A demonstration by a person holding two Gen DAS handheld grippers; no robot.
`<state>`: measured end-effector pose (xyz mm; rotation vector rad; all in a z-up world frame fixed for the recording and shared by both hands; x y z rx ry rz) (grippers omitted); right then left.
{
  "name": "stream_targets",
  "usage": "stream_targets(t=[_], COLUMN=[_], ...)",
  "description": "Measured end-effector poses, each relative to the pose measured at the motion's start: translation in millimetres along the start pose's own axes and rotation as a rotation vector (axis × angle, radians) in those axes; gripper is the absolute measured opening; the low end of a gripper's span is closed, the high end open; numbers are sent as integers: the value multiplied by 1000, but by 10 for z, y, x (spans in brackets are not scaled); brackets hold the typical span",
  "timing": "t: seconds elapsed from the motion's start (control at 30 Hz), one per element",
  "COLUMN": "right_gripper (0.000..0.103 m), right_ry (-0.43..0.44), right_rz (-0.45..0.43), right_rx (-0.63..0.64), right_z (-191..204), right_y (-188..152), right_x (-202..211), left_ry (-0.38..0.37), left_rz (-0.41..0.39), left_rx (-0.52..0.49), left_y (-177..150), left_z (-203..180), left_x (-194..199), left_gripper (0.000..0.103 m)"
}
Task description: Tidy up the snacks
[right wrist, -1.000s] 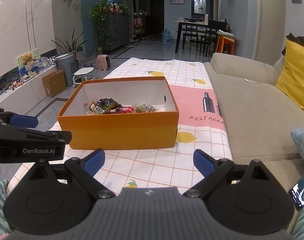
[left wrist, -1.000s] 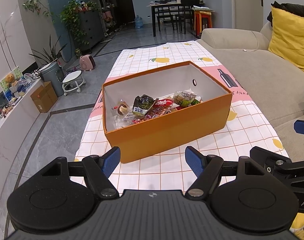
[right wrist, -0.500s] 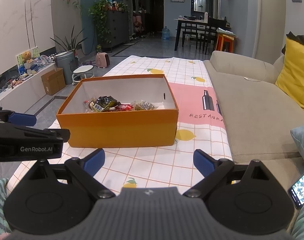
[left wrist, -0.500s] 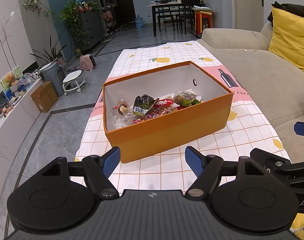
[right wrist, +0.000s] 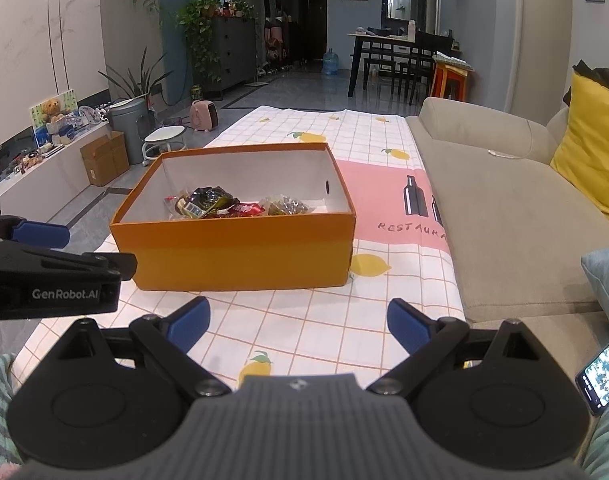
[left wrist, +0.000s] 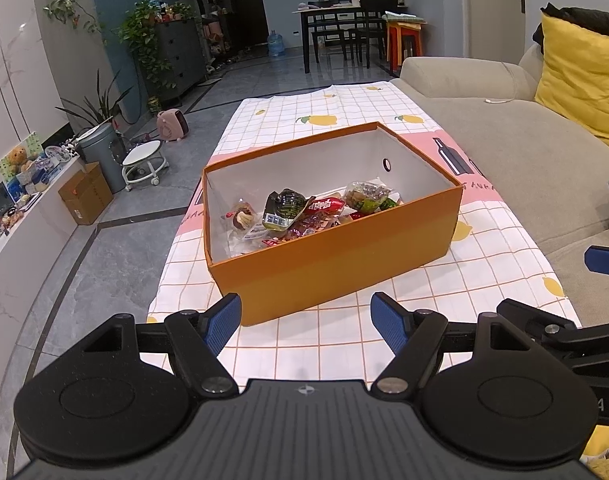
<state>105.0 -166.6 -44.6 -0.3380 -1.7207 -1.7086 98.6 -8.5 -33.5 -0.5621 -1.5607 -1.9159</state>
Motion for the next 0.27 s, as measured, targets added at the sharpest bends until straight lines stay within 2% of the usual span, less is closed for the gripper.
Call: stream_targets(t=[0.27], right_gripper=[92], right_ry=[-1], right_rz=[8], right_rx=[3], right_z=[-7], right_y=[-19], right_x=[-11], left_ry=[-7], left_rz=[0], left_rx=[2], left_y=[9], left_z=[-4], left_x=[12], left_gripper=[86])
Point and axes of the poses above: each gripper's, at about its wrist camera, not at the fingertips, and x roughly against the way its jaws point, z to its left, y to its top, the point moved 7 cm from there along -x, roughly the way its jaws point, and after that the axes turned 6 degrees about y, right-handed, at the moved point
